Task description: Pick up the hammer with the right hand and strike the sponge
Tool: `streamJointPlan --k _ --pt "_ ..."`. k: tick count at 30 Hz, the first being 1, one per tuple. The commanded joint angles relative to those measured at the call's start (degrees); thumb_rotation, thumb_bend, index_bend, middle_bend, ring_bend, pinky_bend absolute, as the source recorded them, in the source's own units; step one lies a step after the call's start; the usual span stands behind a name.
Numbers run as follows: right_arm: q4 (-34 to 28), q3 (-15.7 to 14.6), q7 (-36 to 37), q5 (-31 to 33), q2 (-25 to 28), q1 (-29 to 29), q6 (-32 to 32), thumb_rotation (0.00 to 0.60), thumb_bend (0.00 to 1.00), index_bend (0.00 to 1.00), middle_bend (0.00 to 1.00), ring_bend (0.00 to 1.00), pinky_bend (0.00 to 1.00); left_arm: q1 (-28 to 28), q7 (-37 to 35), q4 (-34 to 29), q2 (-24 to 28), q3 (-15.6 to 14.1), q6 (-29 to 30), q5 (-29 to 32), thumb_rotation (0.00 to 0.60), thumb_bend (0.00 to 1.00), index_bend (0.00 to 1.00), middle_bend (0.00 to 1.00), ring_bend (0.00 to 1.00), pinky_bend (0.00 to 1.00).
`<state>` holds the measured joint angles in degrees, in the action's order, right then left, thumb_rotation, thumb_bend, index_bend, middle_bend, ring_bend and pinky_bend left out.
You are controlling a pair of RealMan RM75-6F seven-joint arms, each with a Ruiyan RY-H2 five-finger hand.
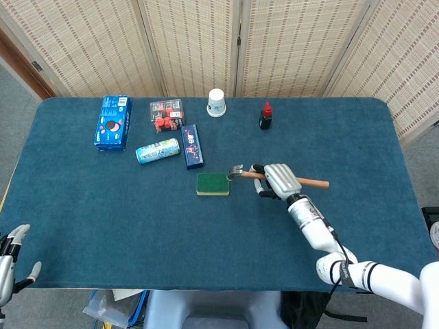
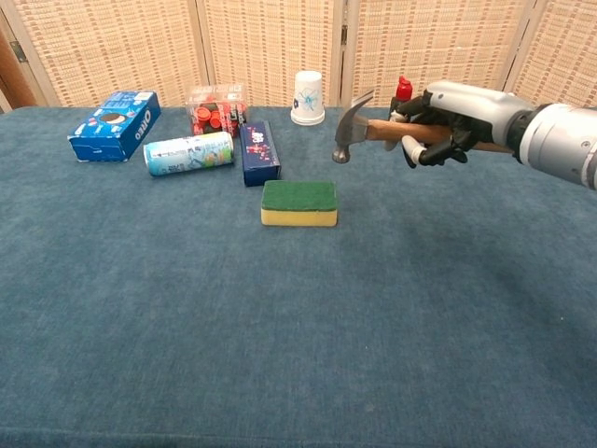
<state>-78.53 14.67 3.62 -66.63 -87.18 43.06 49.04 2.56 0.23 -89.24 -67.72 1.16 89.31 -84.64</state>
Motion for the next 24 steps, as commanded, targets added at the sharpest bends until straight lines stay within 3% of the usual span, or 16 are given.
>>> streamJointPlan --k 1,24 --pt "0.64 0.24 -0.66 0.55 -0.79 0.62 -0.33 0.6 0.84 0.66 0.81 0.74 0.84 0.01 -0.07 0.06 -0.02 -0.02 0.0 -0.01 0.6 0.32 0.08 0.13 0.14 0.05" --pt "14.95 0.76 -6.64 7.76 -13.13 7.48 -7.1 0.6 0.84 0.66 0.81 0.74 0.84 0.87 -1.47 1.52 -0.37 -0.34 0.04 0.83 0.6 0.32 0.08 0.13 0.14 0.05"
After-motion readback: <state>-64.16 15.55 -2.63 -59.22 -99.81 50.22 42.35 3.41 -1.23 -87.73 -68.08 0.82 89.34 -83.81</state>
